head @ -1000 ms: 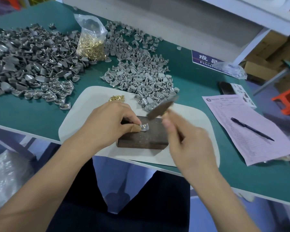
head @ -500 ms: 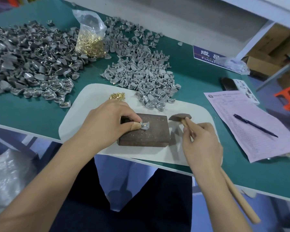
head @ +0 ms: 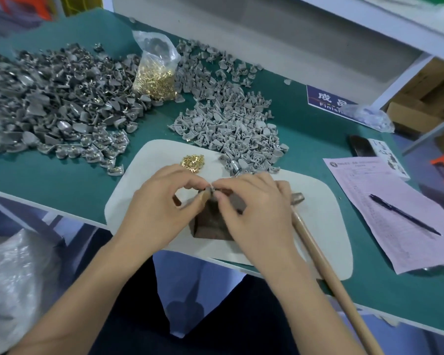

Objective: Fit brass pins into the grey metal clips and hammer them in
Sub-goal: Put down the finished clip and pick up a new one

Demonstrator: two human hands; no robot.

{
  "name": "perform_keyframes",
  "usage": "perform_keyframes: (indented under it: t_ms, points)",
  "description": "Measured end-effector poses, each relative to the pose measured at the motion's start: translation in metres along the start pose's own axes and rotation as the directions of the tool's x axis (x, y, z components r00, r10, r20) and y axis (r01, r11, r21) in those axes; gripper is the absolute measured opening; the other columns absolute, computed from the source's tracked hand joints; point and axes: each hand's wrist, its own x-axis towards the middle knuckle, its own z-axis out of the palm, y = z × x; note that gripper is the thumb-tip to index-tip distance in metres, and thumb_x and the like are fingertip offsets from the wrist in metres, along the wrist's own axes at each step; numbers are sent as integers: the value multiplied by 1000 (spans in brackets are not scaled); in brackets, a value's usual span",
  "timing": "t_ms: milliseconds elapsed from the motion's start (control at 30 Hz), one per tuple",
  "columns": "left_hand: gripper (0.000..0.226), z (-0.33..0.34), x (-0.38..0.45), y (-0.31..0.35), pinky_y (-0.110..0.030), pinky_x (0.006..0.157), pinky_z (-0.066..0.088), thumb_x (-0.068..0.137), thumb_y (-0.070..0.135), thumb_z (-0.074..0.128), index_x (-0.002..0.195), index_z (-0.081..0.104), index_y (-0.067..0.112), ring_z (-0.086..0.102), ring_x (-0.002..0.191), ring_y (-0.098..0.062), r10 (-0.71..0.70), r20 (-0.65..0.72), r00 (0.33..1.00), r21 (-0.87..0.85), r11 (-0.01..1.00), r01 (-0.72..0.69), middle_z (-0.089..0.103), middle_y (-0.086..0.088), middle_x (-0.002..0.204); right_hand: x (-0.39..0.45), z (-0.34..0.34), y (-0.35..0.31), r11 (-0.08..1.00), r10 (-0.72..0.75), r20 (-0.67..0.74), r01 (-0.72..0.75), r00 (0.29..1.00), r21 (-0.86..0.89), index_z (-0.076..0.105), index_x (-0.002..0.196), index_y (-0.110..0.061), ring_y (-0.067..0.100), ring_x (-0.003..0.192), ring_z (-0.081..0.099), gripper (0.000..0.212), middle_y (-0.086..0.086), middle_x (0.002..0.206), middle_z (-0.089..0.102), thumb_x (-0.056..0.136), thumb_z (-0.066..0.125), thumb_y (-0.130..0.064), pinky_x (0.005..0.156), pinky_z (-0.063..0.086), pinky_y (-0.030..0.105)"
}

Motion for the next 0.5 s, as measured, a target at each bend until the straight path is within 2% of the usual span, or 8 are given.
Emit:
perform_keyframes:
  t_ms: [67,167,300,400,500]
  points:
    - [9,-11,-5,-9,-36,64,55,86,37,69,95,71,38,62,95,-12,-30,-78,997,35,999,32,63,16,93,14,13,-13,999,-33,55,33,998,-1,74,97,-37,12,96,57,9,-20,96,71,89,70,-36,83,32,38]
    - [13,-32,-9,-25,-38,66,55,83,30,77,93,73,38,60,94,-8,-110,-158,981,178,974,138,63,18,90,37,34,-35,998,-66,195,68,979,-3,72,93,-36,13,96,56,6,-18,92,72,89,67,-35,83,32,40]
    - [10,-63,-16,-39,-38,69,52,82,32,79,90,74,34,57,94,-14,-165,-229,959,343,909,238,63,15,87,65,64,-63,993,-115,410,96,905,66,72,93,-34,15,97,59,9,-14,88,70,91,63,-32,89,37,38]
    - [9,-82,-22,-50,-37,72,49,82,31,80,89,75,28,57,92,-20,-184,-242,953,407,872,272,66,11,88,78,82,-82,986,-164,473,161,866,46,76,94,-36,17,98,60,13,-12,91,73,91,64,-31,91,41,40]
    - [10,-92,-27,-60,-39,76,48,84,27,79,91,75,23,56,90,-22,-203,-235,951,405,869,285,66,8,88,86,95,-94,983,-180,483,177,857,53,78,96,-36,17,98,62,14,-13,91,75,91,66,-32,89,43,38]
